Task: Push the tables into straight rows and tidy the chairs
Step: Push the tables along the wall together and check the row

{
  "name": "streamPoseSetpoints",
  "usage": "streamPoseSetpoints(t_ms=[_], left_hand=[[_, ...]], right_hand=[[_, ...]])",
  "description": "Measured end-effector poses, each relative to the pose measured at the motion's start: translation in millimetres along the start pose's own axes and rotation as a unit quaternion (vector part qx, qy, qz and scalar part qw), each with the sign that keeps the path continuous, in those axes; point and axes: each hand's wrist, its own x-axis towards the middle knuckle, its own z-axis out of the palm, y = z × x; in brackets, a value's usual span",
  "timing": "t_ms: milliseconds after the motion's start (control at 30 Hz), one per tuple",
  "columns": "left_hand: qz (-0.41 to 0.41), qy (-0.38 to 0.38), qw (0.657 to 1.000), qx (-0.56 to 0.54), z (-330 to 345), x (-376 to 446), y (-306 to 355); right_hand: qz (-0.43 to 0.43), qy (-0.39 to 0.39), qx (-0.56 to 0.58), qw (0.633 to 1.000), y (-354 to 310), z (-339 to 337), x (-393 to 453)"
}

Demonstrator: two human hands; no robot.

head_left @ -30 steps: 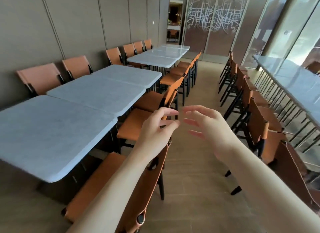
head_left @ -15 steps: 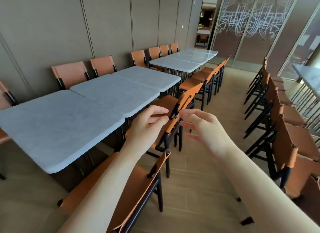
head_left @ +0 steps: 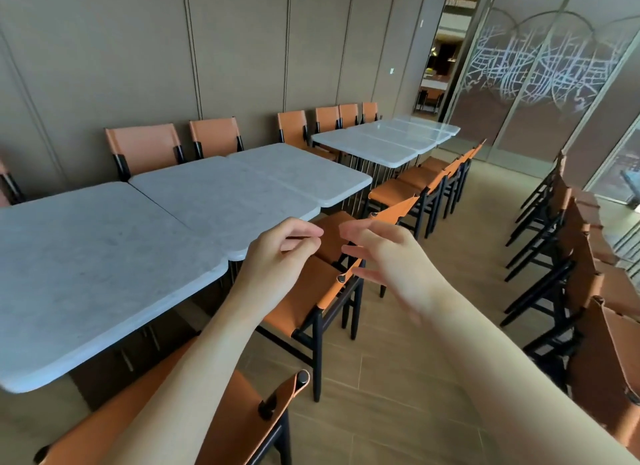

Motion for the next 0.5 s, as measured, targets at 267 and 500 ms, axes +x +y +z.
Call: streamPoseSetpoints(t_ms=[267,500], left_hand=[[-0.091,0.04,0.992,0.079,-20,31,-70],[-0.215,0.118,0.96,0.137,-49,72,-157]], right_hand=[[0.016,-0.104,0.007,0.994,39,48,103],[0.058,-0.174,-0.019,0.983,108,108,218]])
